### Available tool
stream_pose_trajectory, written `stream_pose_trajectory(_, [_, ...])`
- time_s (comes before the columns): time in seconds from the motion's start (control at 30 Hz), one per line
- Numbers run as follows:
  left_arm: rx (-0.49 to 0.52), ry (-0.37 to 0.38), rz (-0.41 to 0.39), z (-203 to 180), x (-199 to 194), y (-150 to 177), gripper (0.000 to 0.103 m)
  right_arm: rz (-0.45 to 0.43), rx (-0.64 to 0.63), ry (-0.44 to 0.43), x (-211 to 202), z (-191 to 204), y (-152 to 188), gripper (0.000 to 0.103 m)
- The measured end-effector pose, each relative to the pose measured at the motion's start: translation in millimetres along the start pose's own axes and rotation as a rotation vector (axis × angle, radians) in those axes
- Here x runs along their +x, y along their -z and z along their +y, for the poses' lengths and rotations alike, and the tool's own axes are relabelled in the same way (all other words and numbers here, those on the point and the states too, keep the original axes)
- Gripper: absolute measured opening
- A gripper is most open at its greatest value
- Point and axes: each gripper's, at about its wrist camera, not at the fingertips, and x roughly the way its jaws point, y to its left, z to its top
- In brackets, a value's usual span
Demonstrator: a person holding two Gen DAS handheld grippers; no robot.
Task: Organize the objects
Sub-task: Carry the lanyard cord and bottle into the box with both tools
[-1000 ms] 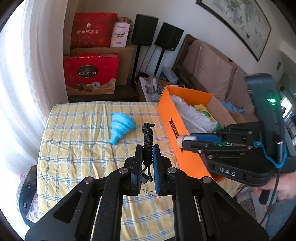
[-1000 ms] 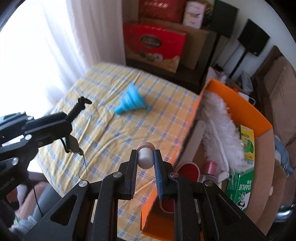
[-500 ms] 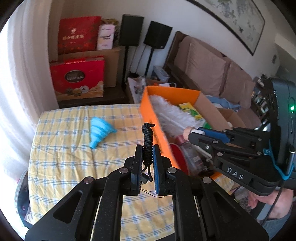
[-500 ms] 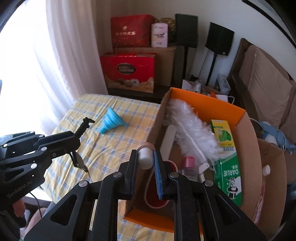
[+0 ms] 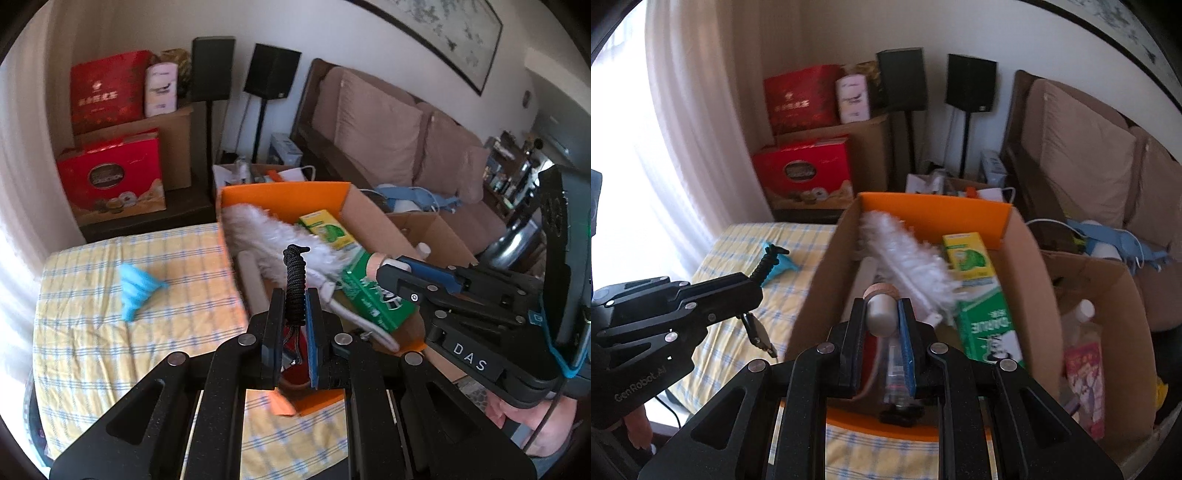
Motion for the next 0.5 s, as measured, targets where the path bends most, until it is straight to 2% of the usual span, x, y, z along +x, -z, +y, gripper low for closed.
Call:
stream_pose_trajectory(0.33, [0.003,0.073,0.040,-30.9,33.6,-7.4,0.010,0.015,0.071,0.018,0.6,-39.5,12.3,0.016])
stream_pose_trajectory(0.5, [0.012,0.077,0.082,-41.9,55.7,-0.5,0.010,0.040,0.099,0.019,11.1,-54.4,20.3,0.016])
